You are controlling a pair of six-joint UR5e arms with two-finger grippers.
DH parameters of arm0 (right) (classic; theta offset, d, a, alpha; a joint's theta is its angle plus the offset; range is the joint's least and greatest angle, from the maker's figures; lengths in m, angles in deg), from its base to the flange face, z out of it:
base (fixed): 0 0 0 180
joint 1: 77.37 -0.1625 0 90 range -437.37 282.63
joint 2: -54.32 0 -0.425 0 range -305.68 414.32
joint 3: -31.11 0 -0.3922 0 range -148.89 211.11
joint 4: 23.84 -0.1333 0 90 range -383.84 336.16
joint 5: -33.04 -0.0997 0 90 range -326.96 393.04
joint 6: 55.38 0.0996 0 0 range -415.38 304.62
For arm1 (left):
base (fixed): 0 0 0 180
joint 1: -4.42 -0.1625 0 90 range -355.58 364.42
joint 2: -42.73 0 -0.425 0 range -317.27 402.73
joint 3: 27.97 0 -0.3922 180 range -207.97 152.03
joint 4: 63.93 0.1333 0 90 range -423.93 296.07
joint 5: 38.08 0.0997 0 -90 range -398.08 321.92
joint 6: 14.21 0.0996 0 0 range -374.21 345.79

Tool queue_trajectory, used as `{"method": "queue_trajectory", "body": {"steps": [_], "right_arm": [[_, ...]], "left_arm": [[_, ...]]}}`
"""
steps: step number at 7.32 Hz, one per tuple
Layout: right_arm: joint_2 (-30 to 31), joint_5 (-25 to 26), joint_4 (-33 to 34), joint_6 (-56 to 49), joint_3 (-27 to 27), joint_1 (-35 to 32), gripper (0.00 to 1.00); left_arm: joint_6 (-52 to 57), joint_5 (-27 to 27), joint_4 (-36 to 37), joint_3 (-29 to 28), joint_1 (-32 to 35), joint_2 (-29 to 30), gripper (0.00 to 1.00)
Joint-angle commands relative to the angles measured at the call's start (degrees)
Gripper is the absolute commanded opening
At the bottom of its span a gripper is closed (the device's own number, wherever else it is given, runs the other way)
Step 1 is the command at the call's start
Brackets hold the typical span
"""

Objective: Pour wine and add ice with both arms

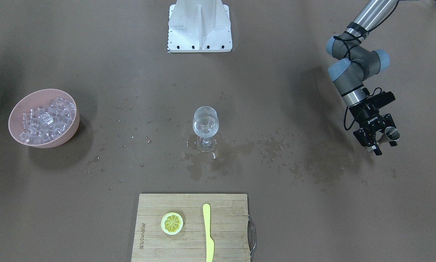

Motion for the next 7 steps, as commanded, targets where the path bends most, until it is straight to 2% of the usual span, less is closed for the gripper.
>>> {"method": "queue_trajectory", "body": {"steps": [1,7], "right_arm": [[0.0,-0.1,0.0,0.0,0.0,0.0,1.0],[0.0,-0.1,0.0,0.0,0.0,0.0,1.0]], "left_arm": [[0.0,0.1,-1.2,0.0,0.0,-0.5,0.4],[-0.2,0.1,-1.2,-0.7,-0.4,-0.7,0.4]]}}
